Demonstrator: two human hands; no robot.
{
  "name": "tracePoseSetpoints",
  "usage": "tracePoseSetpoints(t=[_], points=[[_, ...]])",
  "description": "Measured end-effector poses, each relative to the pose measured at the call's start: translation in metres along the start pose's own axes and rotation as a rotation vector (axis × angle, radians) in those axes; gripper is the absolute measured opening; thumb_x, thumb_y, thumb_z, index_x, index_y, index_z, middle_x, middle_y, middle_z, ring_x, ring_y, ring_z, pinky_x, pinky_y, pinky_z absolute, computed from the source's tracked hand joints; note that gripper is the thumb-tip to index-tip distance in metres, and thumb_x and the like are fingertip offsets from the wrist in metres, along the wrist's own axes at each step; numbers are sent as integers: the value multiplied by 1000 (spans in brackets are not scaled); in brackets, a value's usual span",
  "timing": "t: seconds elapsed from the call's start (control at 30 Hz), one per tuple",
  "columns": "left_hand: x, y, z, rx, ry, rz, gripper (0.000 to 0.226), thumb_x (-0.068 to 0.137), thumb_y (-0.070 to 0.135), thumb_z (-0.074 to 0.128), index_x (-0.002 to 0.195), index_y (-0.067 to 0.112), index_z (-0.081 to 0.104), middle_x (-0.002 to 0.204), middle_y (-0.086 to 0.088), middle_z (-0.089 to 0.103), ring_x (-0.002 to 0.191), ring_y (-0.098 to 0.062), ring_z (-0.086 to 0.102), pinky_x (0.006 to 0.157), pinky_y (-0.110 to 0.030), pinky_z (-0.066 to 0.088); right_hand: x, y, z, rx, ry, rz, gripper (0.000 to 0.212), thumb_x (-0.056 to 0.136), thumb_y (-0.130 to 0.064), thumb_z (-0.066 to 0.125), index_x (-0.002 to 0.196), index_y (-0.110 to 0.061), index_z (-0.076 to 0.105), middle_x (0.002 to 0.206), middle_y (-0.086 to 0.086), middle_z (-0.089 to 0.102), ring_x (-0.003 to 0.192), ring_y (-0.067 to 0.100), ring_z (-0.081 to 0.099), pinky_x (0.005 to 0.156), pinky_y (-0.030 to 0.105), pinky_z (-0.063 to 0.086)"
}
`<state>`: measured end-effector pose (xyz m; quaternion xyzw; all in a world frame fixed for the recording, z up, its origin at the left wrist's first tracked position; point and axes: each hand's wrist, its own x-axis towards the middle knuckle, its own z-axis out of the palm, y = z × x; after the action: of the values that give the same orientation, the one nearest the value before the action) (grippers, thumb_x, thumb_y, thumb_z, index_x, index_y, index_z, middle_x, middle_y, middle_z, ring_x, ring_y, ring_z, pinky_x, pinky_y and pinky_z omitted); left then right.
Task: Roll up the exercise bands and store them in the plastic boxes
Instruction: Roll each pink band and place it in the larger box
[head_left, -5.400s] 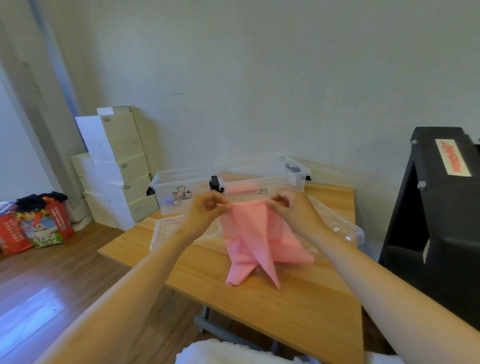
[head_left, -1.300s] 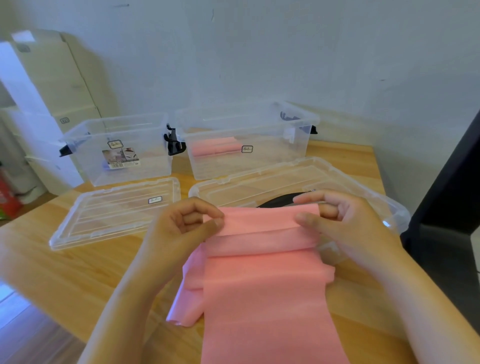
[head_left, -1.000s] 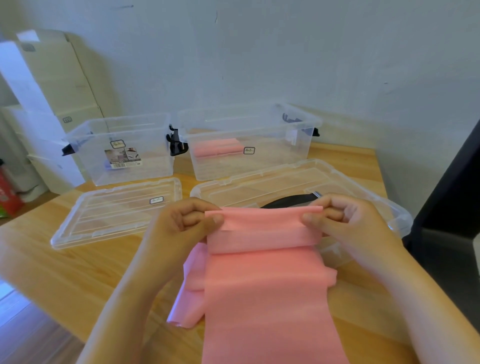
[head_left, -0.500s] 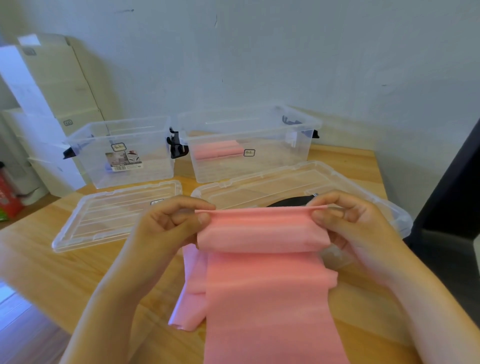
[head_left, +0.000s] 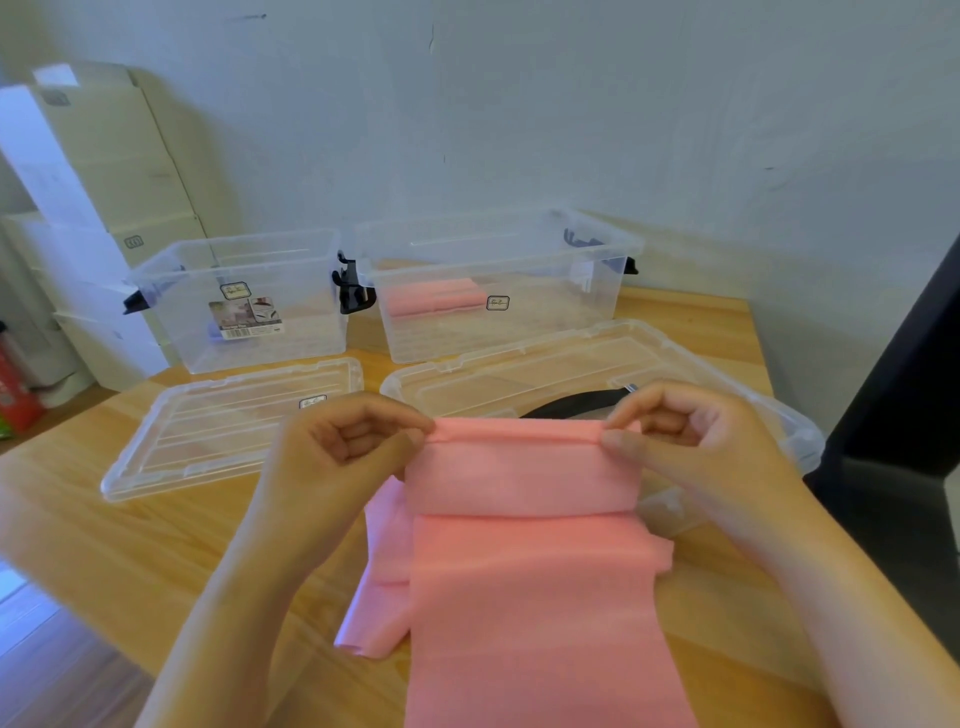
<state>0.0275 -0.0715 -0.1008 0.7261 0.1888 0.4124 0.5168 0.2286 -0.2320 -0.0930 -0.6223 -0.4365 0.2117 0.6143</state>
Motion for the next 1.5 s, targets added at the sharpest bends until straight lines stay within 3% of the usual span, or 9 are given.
tracePoseSetpoints(t=[0.23,0.5,0.7,0.77,0.9,1.0,1.1,1.33,1.5], points=[[2,-3,-2,33,29,-35,23,66,16,73,89,15,73,73,-3,72,67,-14,66,70,-17,54,2,0,-2,-28,30,27,18,79,1,69,94,-9,70,85,8,72,72,5,64,69,13,49],[1,-3,2,-100,10,-10,3,79,14,69,81,17,69,62,-4,63,57,-17,54,59,-24,50,0,3,-3,105,43,23,5,80,-7,65,85,-10,67,63,6,65,63,10,59,62,16,51],[1,-4,-5,-310,-26,-40,42,53,47,89,85,22,78,70,1,67,67,-10,62,65,-19,53,1,2,-6,353,-23,78,12,60,-22,70,70,-21,75,74,1,69,66,9,63,60,19,52],[1,-3,-5,-327,-43,-31,42,50,46,90,83,21,79,70,2,67,70,-8,63,66,-18,53,2,3,-7,395,-31,87,10,65,-15,66,68,-19,75,75,0,70,67,9,65,61,19,54],[0,-4,-3,-289,-43,-67,21,57,25,74,76,19,79,77,-3,71,75,-12,65,69,-21,54,2,6,-12,349,-12,119,40,88,4,45,68,-13,74,77,5,71,71,14,67,66,21,56],[-1,-2,-3,-265,-34,-72,23,62,28,64,76,18,80,82,-5,73,74,-15,66,69,-22,55,2,3,-12,276,-21,101,15,82,-9,57,79,-8,72,81,5,72,76,14,67,68,20,55],[-1,1,1,-112,4,-37,7,69,22,81,76,20,79,80,-4,74,72,-15,66,69,-21,54,2,3,-9,106,24,55,13,70,-10,71,82,-6,69,79,8,67,73,12,63,69,17,52],[1,-2,5,-47,43,-31,31,69,-6,72,94,13,71,72,-1,69,67,-11,63,71,-16,54,3,4,-5,50,50,41,23,78,6,67,96,-8,69,77,1,71,72,5,66,67,11,51],[1,-4,5,-44,15,-34,6,77,3,67,82,5,68,72,-3,69,68,-15,63,67,-20,53,1,5,-6,14,21,12,10,81,4,65,86,-4,66,77,4,68,73,8,63,71,18,51]])
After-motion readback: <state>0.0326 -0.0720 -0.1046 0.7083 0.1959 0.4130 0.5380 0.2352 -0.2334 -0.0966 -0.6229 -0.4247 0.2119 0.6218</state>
